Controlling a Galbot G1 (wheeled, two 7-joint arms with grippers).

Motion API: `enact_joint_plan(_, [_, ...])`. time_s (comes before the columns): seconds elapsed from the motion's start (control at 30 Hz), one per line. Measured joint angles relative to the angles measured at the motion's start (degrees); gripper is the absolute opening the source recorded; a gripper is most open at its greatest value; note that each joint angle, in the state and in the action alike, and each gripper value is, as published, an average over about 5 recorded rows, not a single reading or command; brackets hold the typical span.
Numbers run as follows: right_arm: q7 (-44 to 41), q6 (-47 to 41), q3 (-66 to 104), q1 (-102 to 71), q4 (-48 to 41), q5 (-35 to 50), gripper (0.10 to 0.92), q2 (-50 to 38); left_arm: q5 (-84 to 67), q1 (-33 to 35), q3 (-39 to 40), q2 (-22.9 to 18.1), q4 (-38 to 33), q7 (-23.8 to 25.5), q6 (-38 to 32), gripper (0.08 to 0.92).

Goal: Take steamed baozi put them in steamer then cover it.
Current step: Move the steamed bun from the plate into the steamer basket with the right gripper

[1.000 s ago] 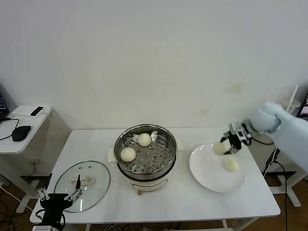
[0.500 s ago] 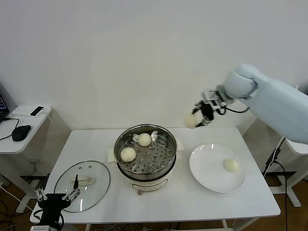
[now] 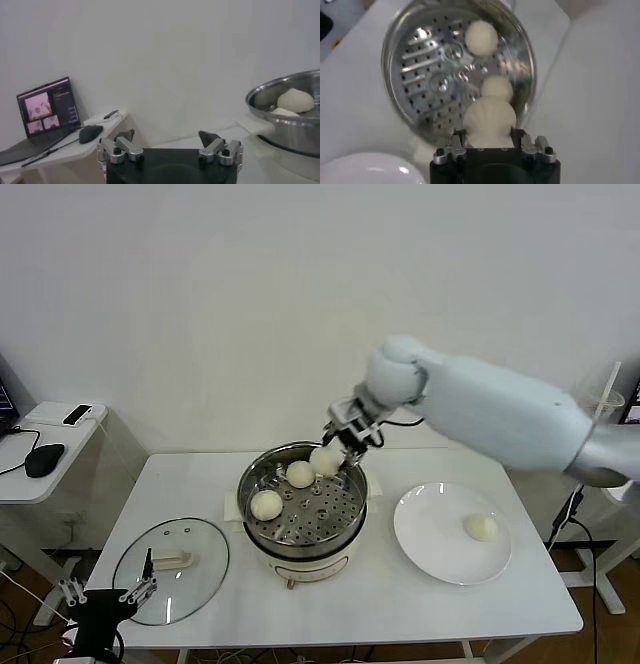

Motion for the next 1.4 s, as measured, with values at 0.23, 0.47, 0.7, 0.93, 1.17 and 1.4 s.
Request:
enact_joint_plan(0.23, [1.28, 3.73, -3.17, -1.88, 1.08, -2.75, 0.577, 2.87, -0.11, 0.21, -0.29, -0.58, -0.55, -0.03, -0.05, 0.823])
enact_joint_plan(0.47, [0.85, 6.8, -5.36, -2.35, 3.08, -4.79, 0.577, 4.12, -0.45, -0.03, -0.76, -0.43, -0.72, -0.06, -0.05, 0.823])
enact_joint_plan(0.7, [-0.92, 9.34, -6.84, -1.98, 4.47, -5.62, 0.577, 4.88, -0.51, -0.11, -0.82, -0.43, -0.62, -0.11, -0.12, 0.823])
enact_joint_plan(0.93, [-2.46, 11.13, -7.45, -1.73, 5.25, -5.85, 0.585, 5.04, -0.65, 0.01, -1.14, -0.35, -0.59, -0.18, -0.16, 0.823])
enact_joint_plan(1.17, [-2.67, 12.33, -7.24, -1.28, 4.97, -5.95, 0.737, 4.75, -0.66, -0.04, -1.17, -0.32, -0.62, -0.23, -0.18, 0.823])
enact_joint_plan(1.4, [-2.77, 12.26, -5.46, 0.17, 4.88, -5.33, 0.821, 3.58, -0.57, 0.13, -1.16, -0.03, -0.66, -0.16, -0.31, 0.823])
